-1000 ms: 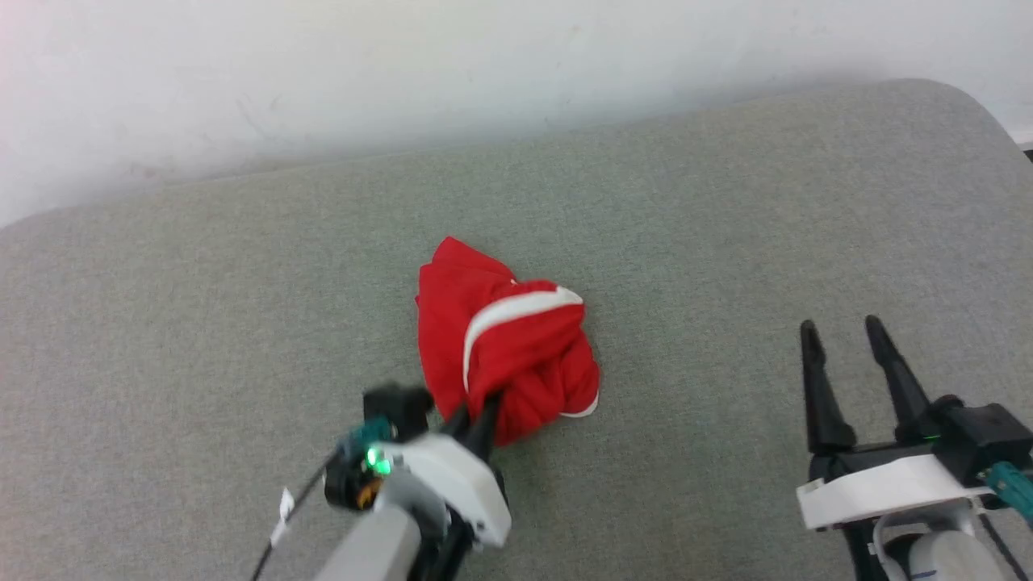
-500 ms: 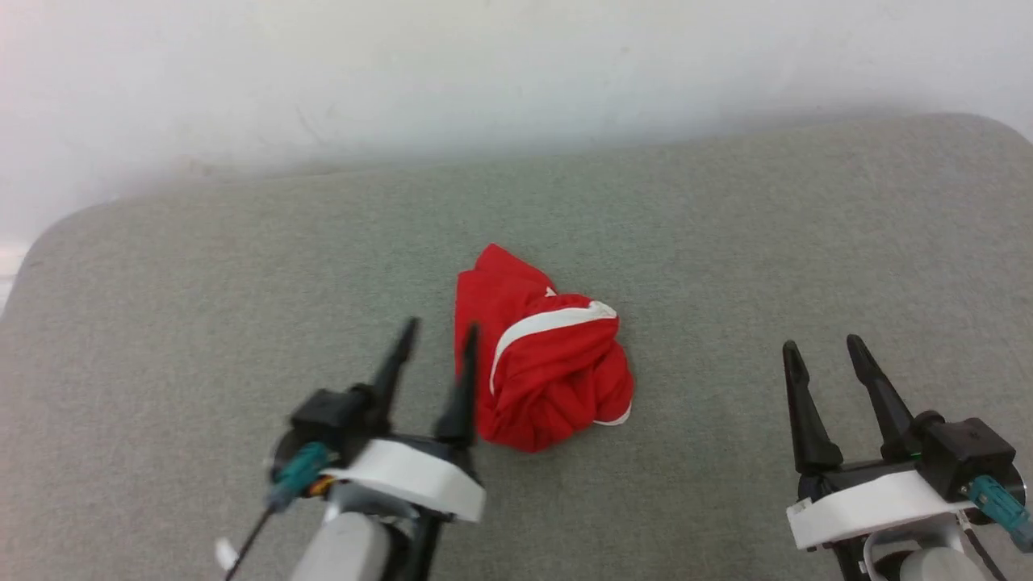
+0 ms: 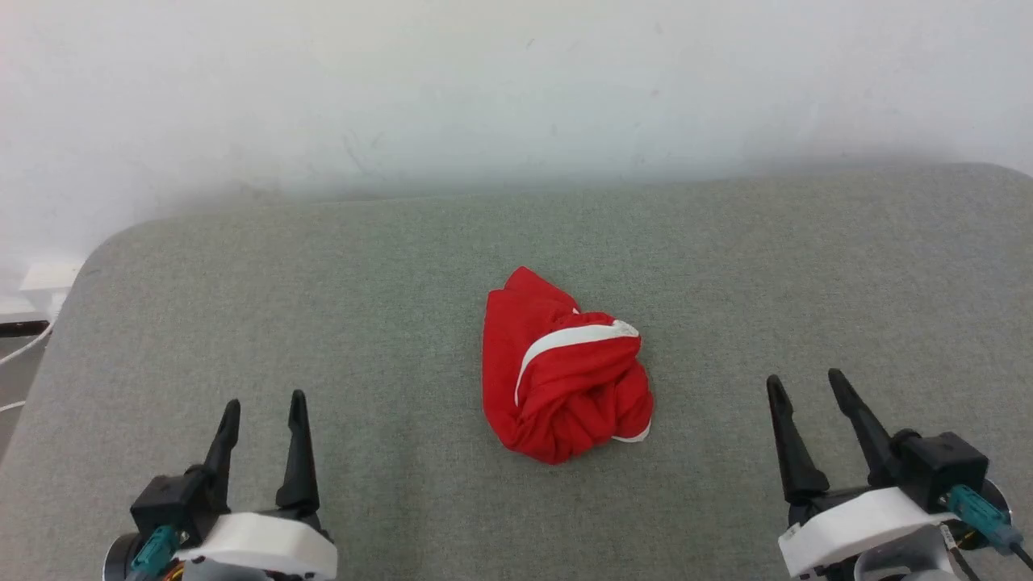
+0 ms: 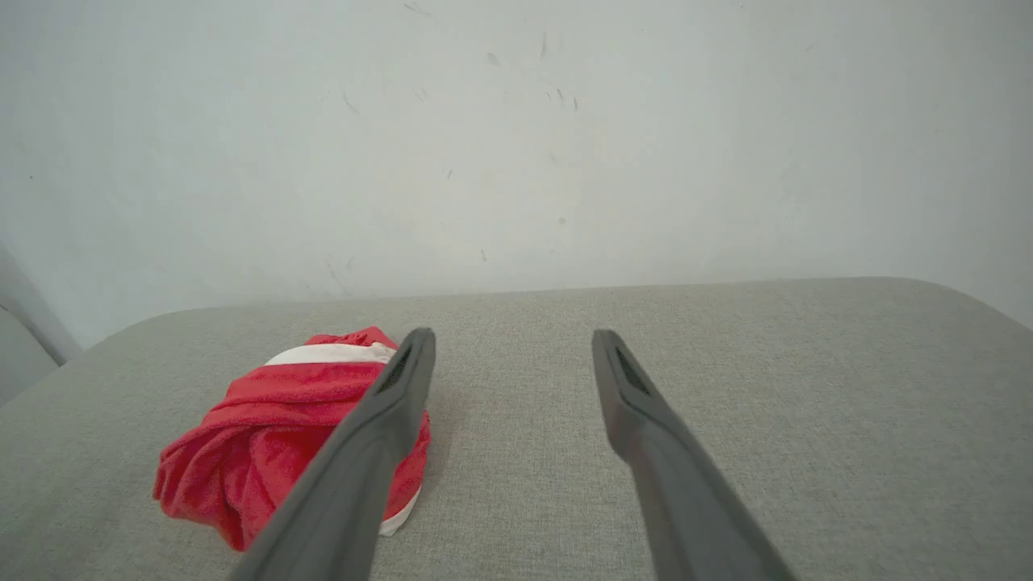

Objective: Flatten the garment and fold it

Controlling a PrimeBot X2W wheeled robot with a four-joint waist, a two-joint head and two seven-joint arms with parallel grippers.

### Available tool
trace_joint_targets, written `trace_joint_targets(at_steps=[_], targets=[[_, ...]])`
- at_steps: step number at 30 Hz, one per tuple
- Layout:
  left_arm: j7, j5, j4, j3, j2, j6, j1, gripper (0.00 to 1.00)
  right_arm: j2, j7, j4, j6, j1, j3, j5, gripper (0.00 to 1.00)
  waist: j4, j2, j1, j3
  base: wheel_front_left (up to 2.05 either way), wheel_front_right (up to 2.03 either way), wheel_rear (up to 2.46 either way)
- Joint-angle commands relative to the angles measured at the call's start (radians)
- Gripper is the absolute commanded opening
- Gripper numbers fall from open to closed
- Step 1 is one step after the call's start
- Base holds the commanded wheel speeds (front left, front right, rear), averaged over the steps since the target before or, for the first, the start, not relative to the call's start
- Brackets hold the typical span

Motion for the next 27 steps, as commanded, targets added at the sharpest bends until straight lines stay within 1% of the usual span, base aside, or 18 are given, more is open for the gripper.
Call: trace_joint_targets(at_steps=[1, 4, 6, 9, 15, 19, 22, 23, 25, 27], targets=[[-0.001, -0.003, -0.005, 0.007, 0.011, 0.005, 0.019, 1.00, 0.001, 0.021, 0.004, -0.001, 0.009, 0.002, 0.001, 1.00, 0.008, 0.0000, 0.0002, -0.009, 0.00, 0.00, 0.00], [0.007, -0.007, -0.015, 0.008, 0.017, 0.004, 0.031, 1.00, 0.001, 0.097, 0.035, -0.001, -0.015, 0.012, 0.008, 1.00, 0.016, 0.0000, 0.0002, -0.006, 0.00, 0.00, 0.00], [0.013, -0.009, -0.023, 0.005, 0.016, 0.007, 0.033, 1.00, 0.001, 0.154, 0.064, -0.001, -0.063, 0.029, 0.007, 1.00, 0.020, 0.0000, 0.0002, -0.001, 0.00, 0.00, 0.00], [0.016, -0.016, -0.029, -0.002, 0.006, 0.008, 0.027, 1.00, 0.001, 0.241, 0.127, -0.001, -0.159, 0.075, 0.024, 1.00, 0.034, 0.0000, 0.0002, 0.005, 0.00, 0.00, 0.00], [0.019, -0.023, -0.019, -0.029, -0.011, -0.005, -0.002, 1.00, 0.001, 0.467, 0.281, -0.001, -0.358, 0.171, 0.045, 1.00, 0.076, 0.0000, 0.0002, 0.021, 0.00, 0.00, 0.00], [0.018, -0.023, -0.010, -0.047, -0.020, -0.012, -0.024, 1.00, -0.017, 0.592, 0.384, -0.001, -0.482, 0.219, 0.066, 1.00, 0.104, 0.0000, 0.0002, 0.035, 0.00, 0.00, 0.00], [0.016, -0.027, -0.001, -0.058, -0.028, -0.021, -0.042, 1.00, -0.034, 0.657, 0.455, -0.001, -0.553, 0.250, 0.083, 1.00, 0.126, 0.0000, 0.0002, 0.049, 0.00, 0.00, 0.00], [0.016, -0.027, -0.001, -0.058, -0.028, -0.021, -0.042, 1.00, -0.034, 0.657, 0.455, -0.001, -0.553, 0.250, 0.083, 1.00, 0.126, 0.0000, 0.0002, 0.049, 0.00, 0.00, 0.00], [0.014, -0.030, 0.007, -0.063, -0.032, -0.029, -0.055, 1.00, -0.046, 0.689, 0.502, -0.001, -0.591, 0.270, 0.096, 1.00, 0.140, 0.0000, 0.0002, 0.058, 0.00, 0.00, 0.00], [0.011, -0.031, 0.016, -0.070, -0.036, -0.035, -0.067, 1.00, -0.056, 0.697, 0.546, -0.001, -0.621, 0.287, 0.112, 1.00, 0.152, 0.0000, 0.0002, 0.066, 0.00, 0.00, 0.00]])
